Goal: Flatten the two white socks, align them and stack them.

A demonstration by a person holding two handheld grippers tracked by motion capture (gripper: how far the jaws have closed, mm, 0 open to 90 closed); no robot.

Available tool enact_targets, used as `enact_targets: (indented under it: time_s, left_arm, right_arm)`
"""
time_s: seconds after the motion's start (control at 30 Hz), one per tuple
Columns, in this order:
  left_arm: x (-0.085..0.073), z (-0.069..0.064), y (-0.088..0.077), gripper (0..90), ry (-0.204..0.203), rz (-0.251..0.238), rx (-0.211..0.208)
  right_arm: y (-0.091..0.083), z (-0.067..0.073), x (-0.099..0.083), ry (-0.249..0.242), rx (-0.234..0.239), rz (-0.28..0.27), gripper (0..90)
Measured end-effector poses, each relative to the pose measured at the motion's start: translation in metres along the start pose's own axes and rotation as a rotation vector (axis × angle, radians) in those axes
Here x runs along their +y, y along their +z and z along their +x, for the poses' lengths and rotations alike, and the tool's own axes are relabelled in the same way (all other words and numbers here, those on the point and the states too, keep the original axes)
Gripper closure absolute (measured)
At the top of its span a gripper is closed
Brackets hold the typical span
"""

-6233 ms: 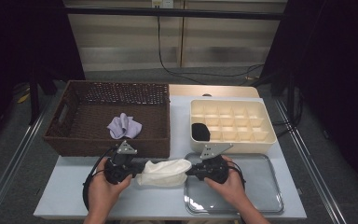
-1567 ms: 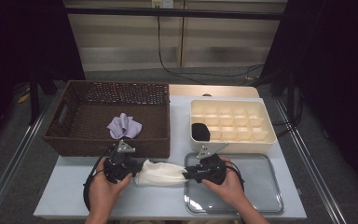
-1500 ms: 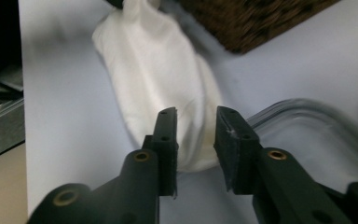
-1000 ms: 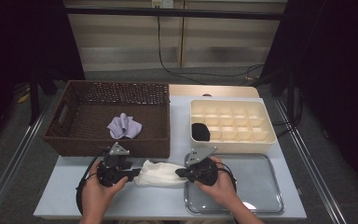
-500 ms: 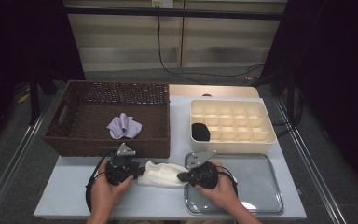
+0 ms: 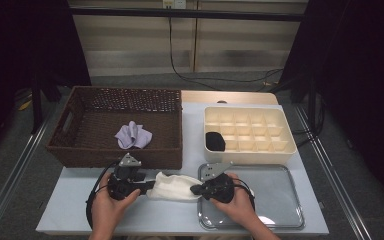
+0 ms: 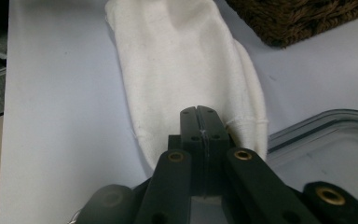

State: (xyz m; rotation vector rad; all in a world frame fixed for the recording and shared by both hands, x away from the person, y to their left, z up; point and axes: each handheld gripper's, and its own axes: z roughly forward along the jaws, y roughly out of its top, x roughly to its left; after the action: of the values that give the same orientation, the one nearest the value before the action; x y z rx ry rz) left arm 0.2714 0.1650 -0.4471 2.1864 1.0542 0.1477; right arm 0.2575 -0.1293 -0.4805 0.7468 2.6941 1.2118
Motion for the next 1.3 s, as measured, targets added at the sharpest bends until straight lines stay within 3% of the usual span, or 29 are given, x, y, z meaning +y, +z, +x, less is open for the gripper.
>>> enact_targets:
  time_s: [0.27,0.43,0.5,0.53,0.67,0.73,0.8,0.87,1.03,1.17,1.3]
  left_arm:
    - [-0.009,0.000,0.019,50.0,0.006,0.049,0.006]
    - [-0.008,-0.002,0.020,50.9,0.019,0.054,0.020]
    - [-0.010,-0.005,0.021,51.9,0.048,0.052,0.045]
    - [-0.011,-0.009,0.021,52.0,0.050,0.044,0.067]
    - [-0.012,-0.013,0.022,53.1,0.048,0.031,0.089]
    - [-0.012,-0.014,0.021,57.0,0.053,0.029,0.077]
    - [-0.012,-0.016,0.021,67.7,0.074,0.035,0.065]
    - [-0.012,-0.016,0.021,71.0,0.069,0.038,0.057]
    - [-0.012,-0.014,0.021,74.7,0.039,0.036,0.037]
    - [-0.007,-0.016,0.021,76.4,0.024,0.057,0.053]
    - [-0.005,-0.011,0.018,76.7,-0.011,0.073,0.007]
  right_arm:
    - [0.000,-0.001,-0.001,0.004,0.004,-0.008,90.0]
    - [0.000,0.000,-0.001,0.007,0.004,-0.007,90.0]
    - [0.000,0.000,-0.001,0.008,0.003,-0.006,90.0]
    - [0.000,0.000,-0.001,0.006,0.003,-0.003,90.0]
    - [0.000,0.001,-0.001,0.003,-0.001,-0.005,90.0]
    - [0.001,0.000,-0.001,0.006,-0.001,-0.009,90.0]
    - [0.000,0.001,-0.001,0.005,-0.004,-0.007,90.0]
    - [0.001,0.001,-0.001,0.005,-0.002,-0.008,90.0]
    - [0.001,0.001,-0.001,0.005,-0.003,-0.007,90.0]
    - [0.001,0.001,-0.001,0.009,-0.006,-0.009,90.0]
    - [0.001,0.001,-0.001,0.008,-0.002,-0.008,90.0]
